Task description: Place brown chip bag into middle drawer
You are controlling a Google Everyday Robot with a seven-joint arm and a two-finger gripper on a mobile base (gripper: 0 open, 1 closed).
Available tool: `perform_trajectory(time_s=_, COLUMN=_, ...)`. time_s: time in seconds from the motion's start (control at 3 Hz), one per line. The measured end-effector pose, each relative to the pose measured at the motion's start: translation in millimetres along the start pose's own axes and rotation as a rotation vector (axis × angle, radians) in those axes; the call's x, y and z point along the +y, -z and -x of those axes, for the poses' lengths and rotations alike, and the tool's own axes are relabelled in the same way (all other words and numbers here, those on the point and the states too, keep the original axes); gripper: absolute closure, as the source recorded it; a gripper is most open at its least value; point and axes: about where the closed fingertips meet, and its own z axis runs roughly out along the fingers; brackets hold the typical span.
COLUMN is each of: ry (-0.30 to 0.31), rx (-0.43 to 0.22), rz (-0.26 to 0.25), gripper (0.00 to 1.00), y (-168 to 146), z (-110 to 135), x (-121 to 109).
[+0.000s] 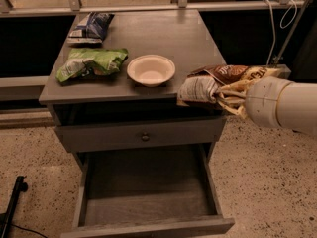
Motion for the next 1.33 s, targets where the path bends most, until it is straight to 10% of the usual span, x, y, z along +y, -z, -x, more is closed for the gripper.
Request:
perform_trajectory(time_s=0.67, ry=-0.057, rx=-0.019, rz=0.072, gripper=1.00, y=7, z=-10, x=49)
perform_trajectory(time_s=1.0, ry=-0.190, rx=-0.007, rz=0.298, gripper=1.00, y=42, z=-28, x=195)
perform_trajectory(time_s=1.33, ry=-0.248, rx=0.014, rz=0.379, gripper=1.00, y=57, z=-41, x=253)
